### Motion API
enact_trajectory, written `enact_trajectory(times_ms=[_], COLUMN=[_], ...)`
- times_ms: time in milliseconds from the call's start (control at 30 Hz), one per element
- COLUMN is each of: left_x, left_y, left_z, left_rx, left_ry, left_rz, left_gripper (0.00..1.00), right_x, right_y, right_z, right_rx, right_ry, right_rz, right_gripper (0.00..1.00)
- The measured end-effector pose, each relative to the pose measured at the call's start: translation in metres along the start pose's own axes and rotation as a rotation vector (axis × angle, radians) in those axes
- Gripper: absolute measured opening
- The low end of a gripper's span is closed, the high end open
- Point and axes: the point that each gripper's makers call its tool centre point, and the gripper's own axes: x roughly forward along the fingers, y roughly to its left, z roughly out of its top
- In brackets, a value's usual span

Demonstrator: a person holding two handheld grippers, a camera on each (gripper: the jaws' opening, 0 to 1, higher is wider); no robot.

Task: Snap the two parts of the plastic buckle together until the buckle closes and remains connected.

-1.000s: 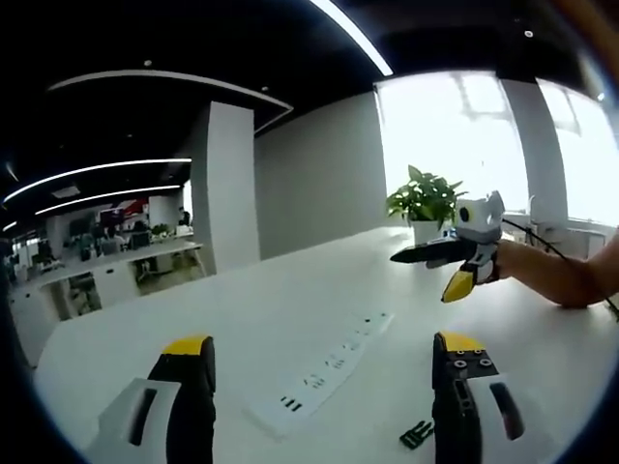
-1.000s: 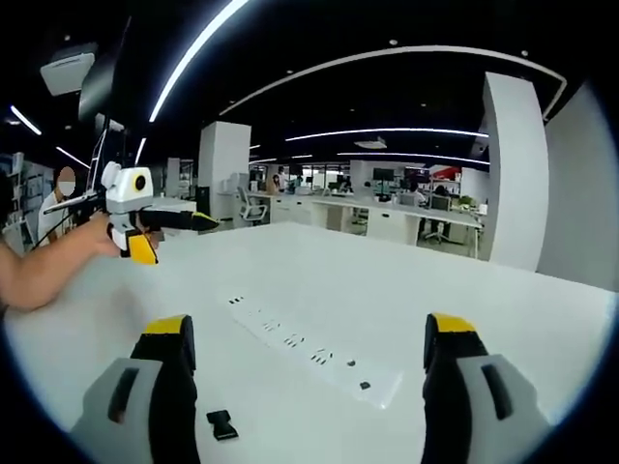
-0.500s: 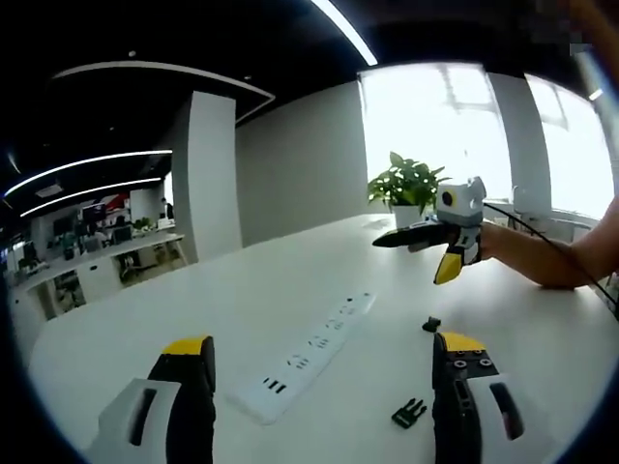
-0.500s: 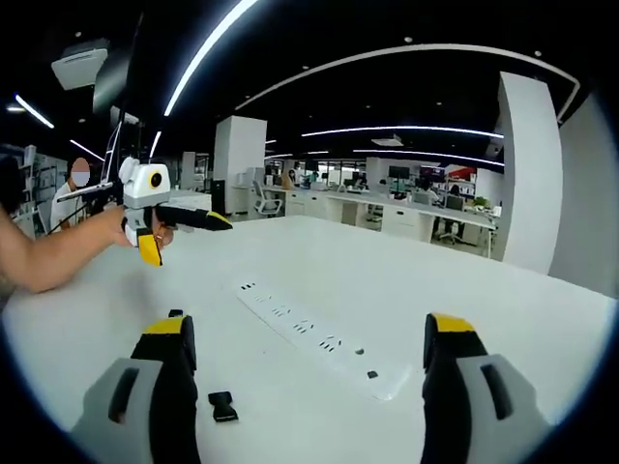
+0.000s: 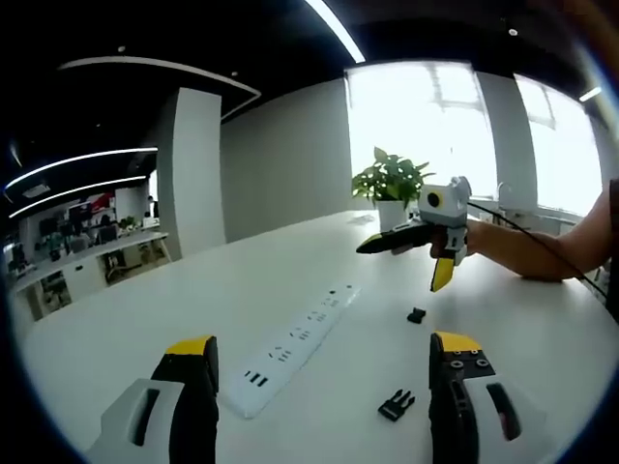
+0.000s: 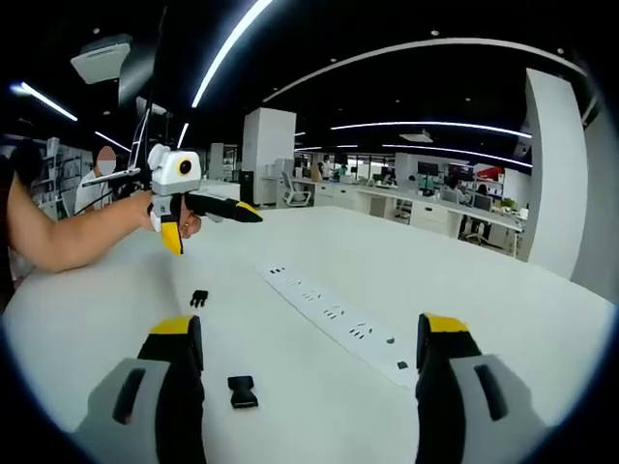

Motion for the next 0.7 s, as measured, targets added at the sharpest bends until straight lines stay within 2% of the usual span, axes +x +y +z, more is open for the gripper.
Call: enact_trajectory(times_ms=[133,233,433,600,700], left_x=[0.000,0.002,0.004,0.001,0.001], left_y=[-0.013,-0.019,-0.031,-0.049,-0.053], left_z=[-0.005,-0.014,-0.020,-0.027,-0.034], left_rx=[0.027,0.049,0.046,0.043,0.050], left_ry=[0.013,0.042,0.047,0.076,0.105], left_rz=[-0.062,-0.092,-0.144,-0.219,-0.243], left_gripper=[0.90,0.83,0.86,0.86,0.85], right_x=[0.000,-0.001,-0.001,-0.001,-0.001], right_y=[0.009,0.015,0.024,0.034,0.038], right_z=[-0.004,-0.004,-0.004,-0.013,-0.016], right_rx=[-0.017,-0.023,-0.026,-0.032,-0.032], right_ry=[0.013,0.009,0.007,0.035,0.047], right_rz=[0.047,0.078,0.114,0.156,0.173], right_gripper=[0.90,0.86,0.85,0.82,0.82])
